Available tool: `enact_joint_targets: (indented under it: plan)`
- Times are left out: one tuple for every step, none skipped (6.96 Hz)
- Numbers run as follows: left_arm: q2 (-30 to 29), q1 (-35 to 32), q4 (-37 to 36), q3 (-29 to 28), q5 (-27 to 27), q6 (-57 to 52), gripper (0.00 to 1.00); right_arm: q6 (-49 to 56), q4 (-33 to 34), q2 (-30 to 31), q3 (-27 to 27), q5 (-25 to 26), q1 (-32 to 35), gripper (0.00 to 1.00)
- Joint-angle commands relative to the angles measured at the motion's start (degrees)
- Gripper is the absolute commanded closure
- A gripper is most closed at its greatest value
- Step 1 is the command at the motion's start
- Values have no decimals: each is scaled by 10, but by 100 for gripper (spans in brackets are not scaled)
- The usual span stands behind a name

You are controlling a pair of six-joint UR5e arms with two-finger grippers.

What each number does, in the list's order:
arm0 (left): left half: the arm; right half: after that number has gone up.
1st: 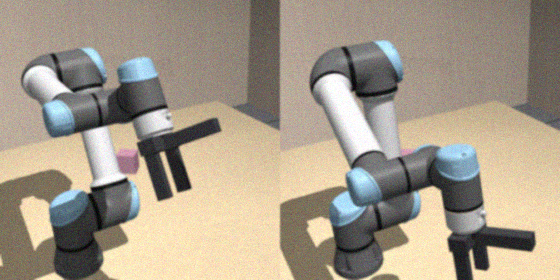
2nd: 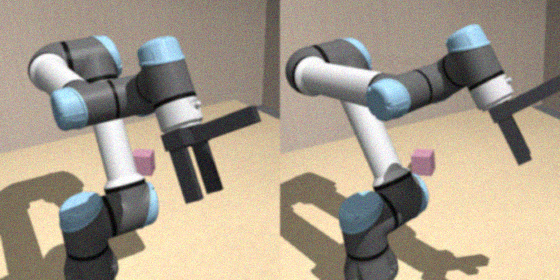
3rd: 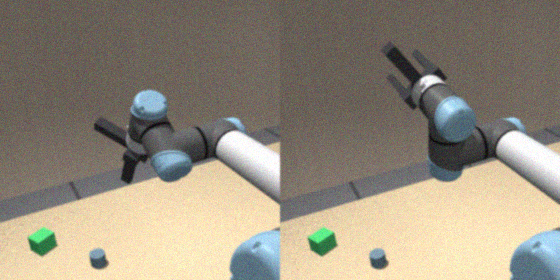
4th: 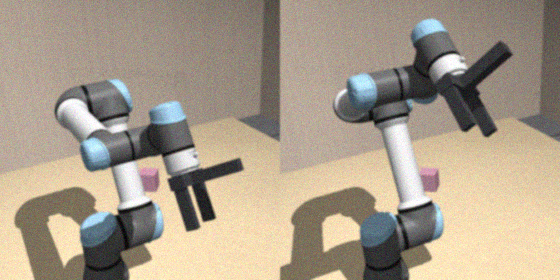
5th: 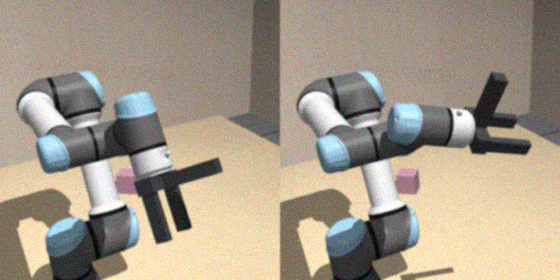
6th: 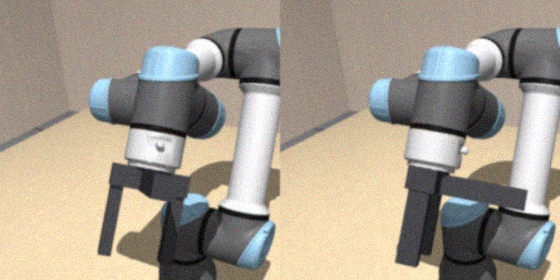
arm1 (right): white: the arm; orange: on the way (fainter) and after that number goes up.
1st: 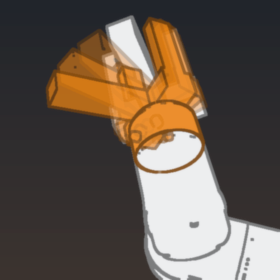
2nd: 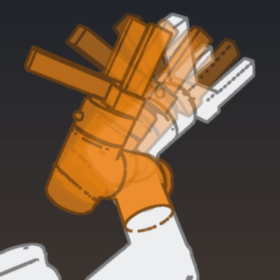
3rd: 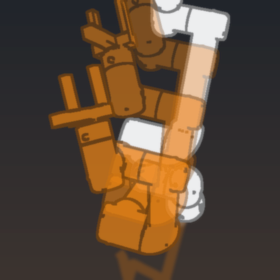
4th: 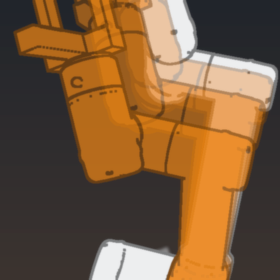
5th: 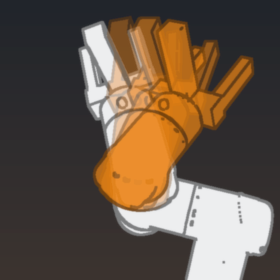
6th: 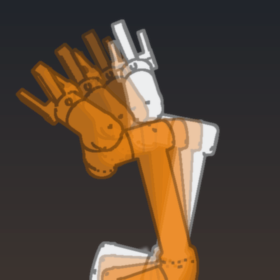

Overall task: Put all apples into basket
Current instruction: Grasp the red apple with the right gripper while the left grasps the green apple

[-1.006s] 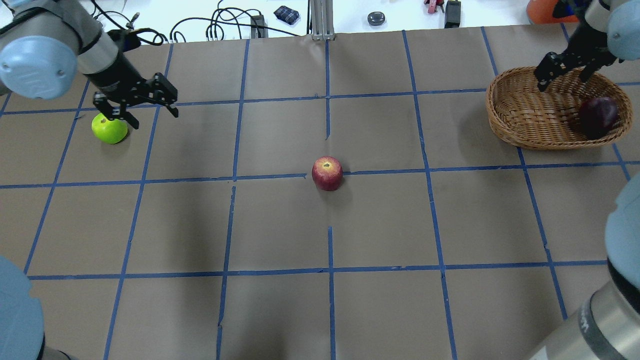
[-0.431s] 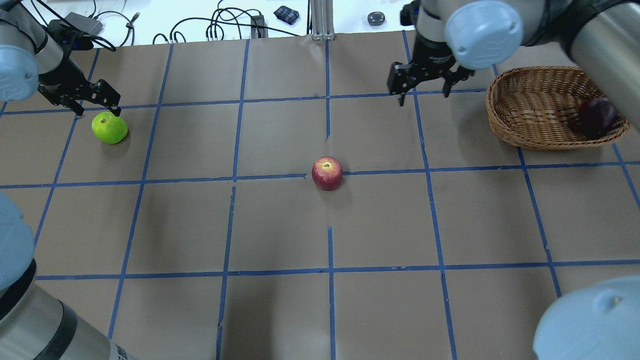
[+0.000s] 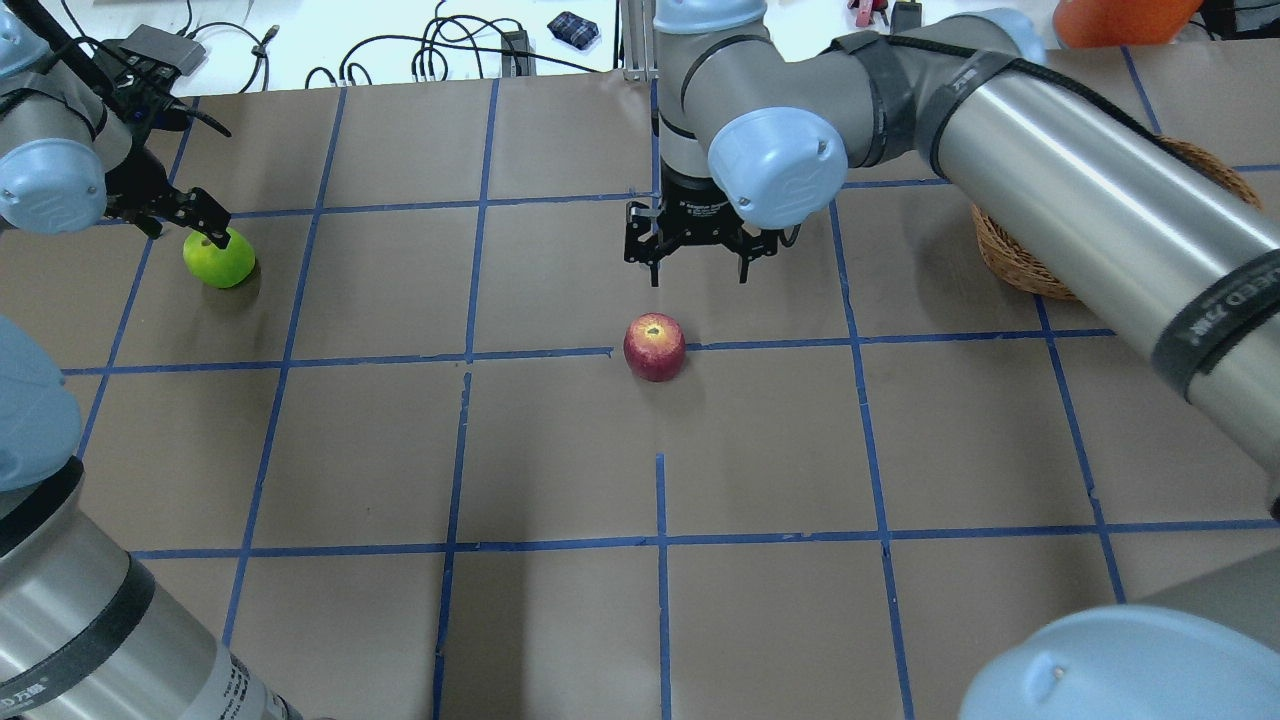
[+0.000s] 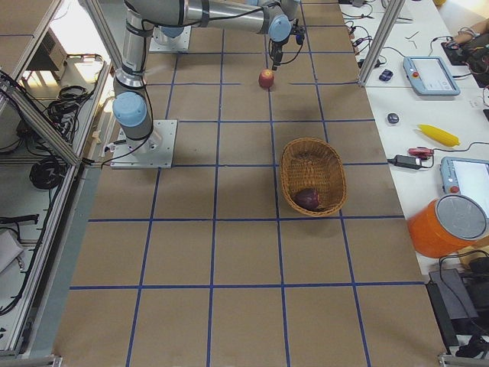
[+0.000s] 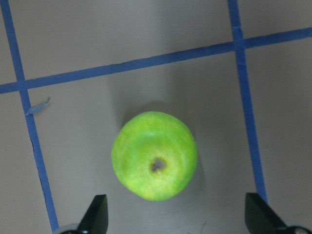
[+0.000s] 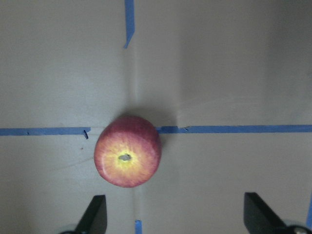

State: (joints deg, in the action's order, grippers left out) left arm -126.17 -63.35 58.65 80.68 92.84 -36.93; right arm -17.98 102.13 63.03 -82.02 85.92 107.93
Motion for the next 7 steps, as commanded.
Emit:
enact_joint_targets:
  plan:
    - [-23,2,1,-17,3,5,0,-30,35,-47,-5,-54,8,0]
    - [-27,2,1,-17,0,5,0,-29,36,-62,-5,-55,8,0]
    - [-28,2,1,-16,-1,6,0,-28,35,-66,-7,-54,8,0]
    - [-29,2,1,-15,-8,6,0,-26,37,-76,-13,-54,9,0]
    - [-33,2,1,-16,-10,6,0,-26,53,-89,-14,-54,8,0]
    - [-35,2,2,-14,-24,10,0,-28,75,-99,-16,-55,9,0]
    - [-36,3,2,-16,-29,14,0,-28,77,-105,-25,-54,17,0]
